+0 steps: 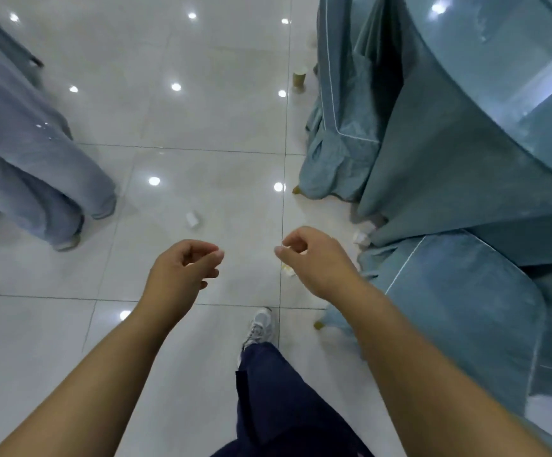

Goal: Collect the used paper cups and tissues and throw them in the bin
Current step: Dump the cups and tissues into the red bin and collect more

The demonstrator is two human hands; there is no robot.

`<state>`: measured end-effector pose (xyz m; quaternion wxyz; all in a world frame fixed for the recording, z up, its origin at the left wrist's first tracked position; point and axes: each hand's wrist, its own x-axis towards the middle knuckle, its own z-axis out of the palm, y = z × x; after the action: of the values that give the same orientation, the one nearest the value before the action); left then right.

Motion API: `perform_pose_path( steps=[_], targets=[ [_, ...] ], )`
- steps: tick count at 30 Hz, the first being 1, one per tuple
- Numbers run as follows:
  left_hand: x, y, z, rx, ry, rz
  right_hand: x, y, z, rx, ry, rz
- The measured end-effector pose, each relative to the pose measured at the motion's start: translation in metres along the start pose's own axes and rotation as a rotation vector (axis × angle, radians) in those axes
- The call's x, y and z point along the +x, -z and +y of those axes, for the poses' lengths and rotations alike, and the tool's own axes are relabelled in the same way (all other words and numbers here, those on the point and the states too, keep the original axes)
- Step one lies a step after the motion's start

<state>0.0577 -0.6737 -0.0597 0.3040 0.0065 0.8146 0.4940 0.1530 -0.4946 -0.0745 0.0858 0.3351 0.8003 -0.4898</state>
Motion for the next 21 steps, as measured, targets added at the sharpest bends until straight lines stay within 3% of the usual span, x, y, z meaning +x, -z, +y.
perform_pose_path(
  steps=[10,21],
  targets=[
    [0.171,-0.010,-0.015,0.170,0.072,-0.218,0.113,-0.043,0.068,0.066,-0.429,0.120],
    [0.409,-0.090,-0.199,0.428,0.033,-0.435,0.289,-0.168,0.257,-0.029,-0.655,0.182]
  ],
)
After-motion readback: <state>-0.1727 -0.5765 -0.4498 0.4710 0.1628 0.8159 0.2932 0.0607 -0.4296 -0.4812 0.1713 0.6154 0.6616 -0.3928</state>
